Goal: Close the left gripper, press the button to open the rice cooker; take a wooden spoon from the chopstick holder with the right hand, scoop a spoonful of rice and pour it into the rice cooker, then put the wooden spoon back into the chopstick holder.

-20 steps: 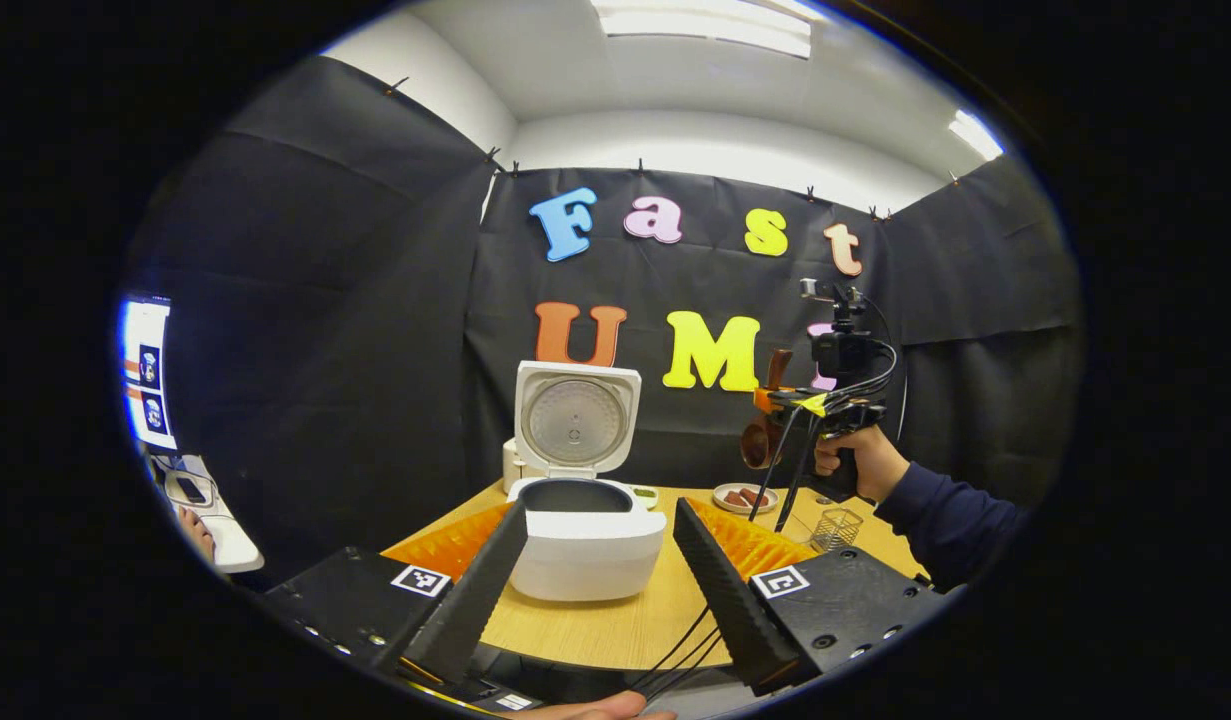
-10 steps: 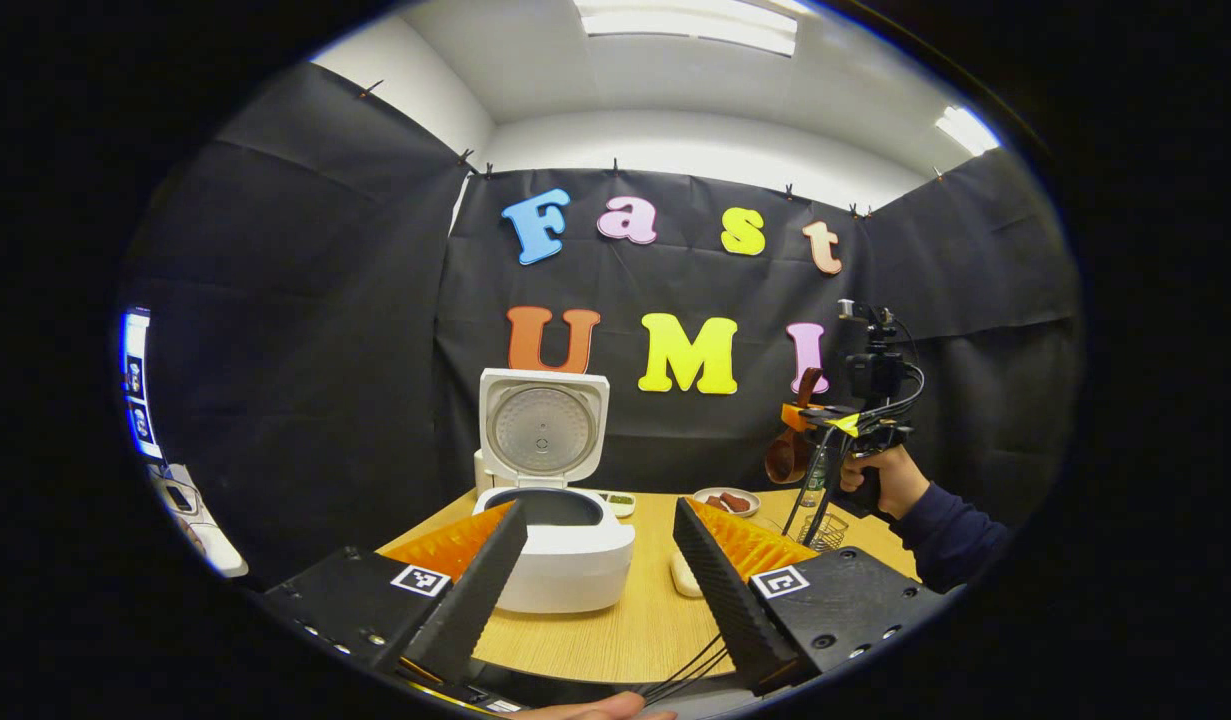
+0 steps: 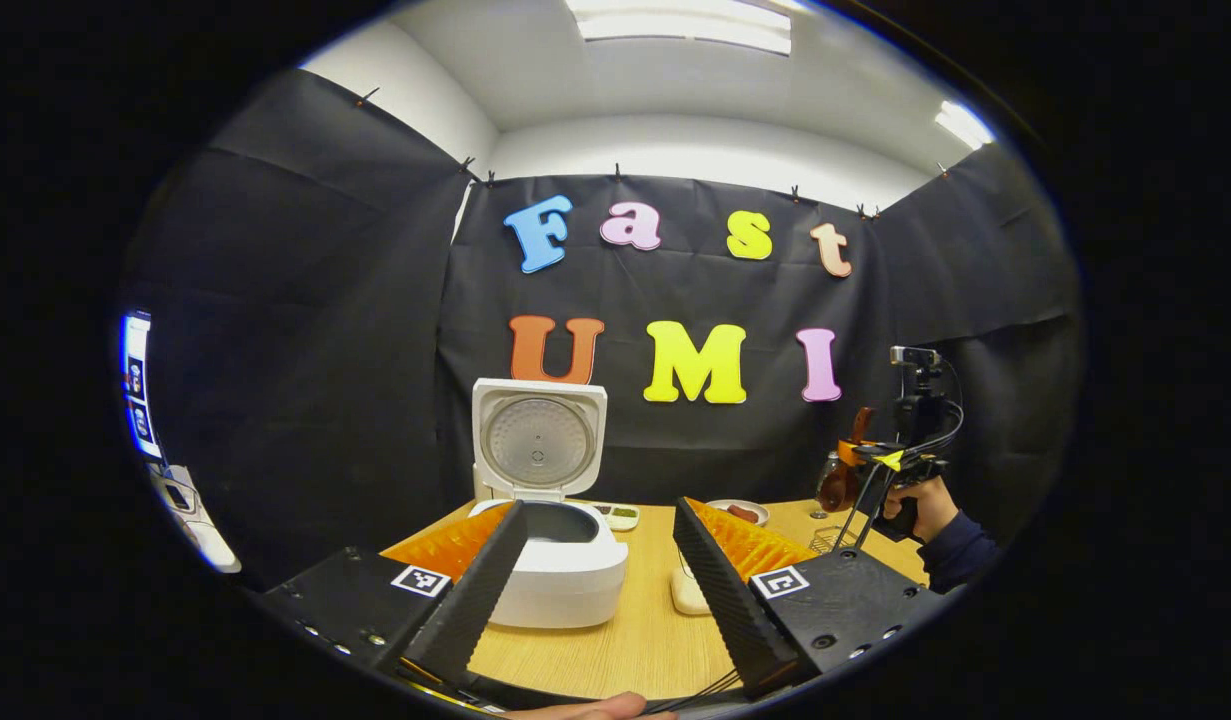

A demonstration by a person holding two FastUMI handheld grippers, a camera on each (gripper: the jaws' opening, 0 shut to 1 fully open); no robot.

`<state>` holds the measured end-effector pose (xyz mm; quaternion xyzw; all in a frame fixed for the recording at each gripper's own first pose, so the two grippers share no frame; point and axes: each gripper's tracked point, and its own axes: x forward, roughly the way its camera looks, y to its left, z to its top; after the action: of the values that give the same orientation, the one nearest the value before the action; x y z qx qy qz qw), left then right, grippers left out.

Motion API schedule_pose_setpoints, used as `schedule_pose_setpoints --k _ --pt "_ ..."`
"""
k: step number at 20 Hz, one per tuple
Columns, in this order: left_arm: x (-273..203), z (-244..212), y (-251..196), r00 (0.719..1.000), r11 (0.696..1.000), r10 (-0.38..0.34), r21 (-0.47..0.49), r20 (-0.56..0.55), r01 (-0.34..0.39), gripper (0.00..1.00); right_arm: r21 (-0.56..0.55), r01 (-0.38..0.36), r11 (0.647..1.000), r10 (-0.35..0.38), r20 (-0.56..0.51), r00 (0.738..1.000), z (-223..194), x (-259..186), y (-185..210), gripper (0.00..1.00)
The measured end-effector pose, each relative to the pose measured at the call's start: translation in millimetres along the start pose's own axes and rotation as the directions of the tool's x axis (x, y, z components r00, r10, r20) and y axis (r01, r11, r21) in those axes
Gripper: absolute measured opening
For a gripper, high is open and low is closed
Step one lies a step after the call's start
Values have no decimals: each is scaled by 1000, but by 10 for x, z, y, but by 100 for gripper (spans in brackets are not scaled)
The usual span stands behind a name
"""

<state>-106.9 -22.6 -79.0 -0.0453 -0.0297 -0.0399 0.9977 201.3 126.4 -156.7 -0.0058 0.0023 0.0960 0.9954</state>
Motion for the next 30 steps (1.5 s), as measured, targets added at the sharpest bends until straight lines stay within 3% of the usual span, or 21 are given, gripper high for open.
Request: schedule_pose_setpoints --k 6,11,13,15,19,25,30 --pt "320 48 10 999 999 36 19 6 -36 94 38 39 998 -38 -48 998 -496 193 -361 15" --pt "638 23 23 999 998 50 27 -12 -49 94 97 12 995 -3 -95 995 -785 298 -485 18" --pt "763 28 43 998 999 49 21 -27 -48 94 111 35 993 -28 -71 997 -675 309 -607 33" --pt "874 27 45 999 999 31 -11 -42 -31 94 120 59 991 -55 -35 998 -473 205 -714 70" --pt "1118 99 128 999 999 42 -11 -32 -43 94 84 82 993 -84 15 996 -95 -41 -747 100" --pt "1498 183 250 999 999 54 -4 -9 -54 94 38 124 992 -123 -26 992 69 -433 -707 100" --pt "1991 363 338 1000 999 27 21 12 -27 94 97 75 992 -70 -59 996 98 -703 -447 100"
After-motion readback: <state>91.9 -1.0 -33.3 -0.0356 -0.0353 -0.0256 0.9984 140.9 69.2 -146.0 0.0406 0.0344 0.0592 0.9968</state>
